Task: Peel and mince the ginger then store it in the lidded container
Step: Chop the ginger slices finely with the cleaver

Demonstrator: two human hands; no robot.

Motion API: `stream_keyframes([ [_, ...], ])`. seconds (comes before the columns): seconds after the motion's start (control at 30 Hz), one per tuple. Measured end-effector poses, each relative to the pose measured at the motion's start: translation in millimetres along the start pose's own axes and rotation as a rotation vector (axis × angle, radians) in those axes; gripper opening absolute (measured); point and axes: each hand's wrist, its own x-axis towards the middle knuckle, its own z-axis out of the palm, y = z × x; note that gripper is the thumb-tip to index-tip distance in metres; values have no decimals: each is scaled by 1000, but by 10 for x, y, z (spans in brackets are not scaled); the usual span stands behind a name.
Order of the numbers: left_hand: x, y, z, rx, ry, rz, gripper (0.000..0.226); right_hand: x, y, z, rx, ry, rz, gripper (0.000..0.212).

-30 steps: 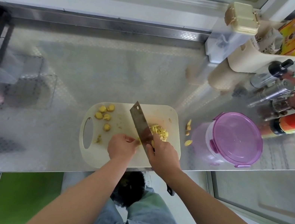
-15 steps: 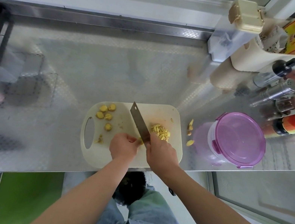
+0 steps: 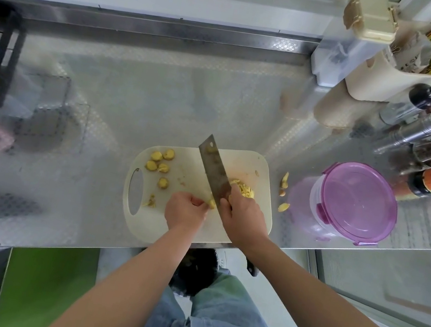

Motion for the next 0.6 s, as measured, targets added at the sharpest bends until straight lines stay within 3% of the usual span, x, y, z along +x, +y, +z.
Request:
stream_keyframes([
  [0.6, -2, 28, -20, -5, -5, -8, 20, -105, -59, 45, -149, -95, 7, 13],
])
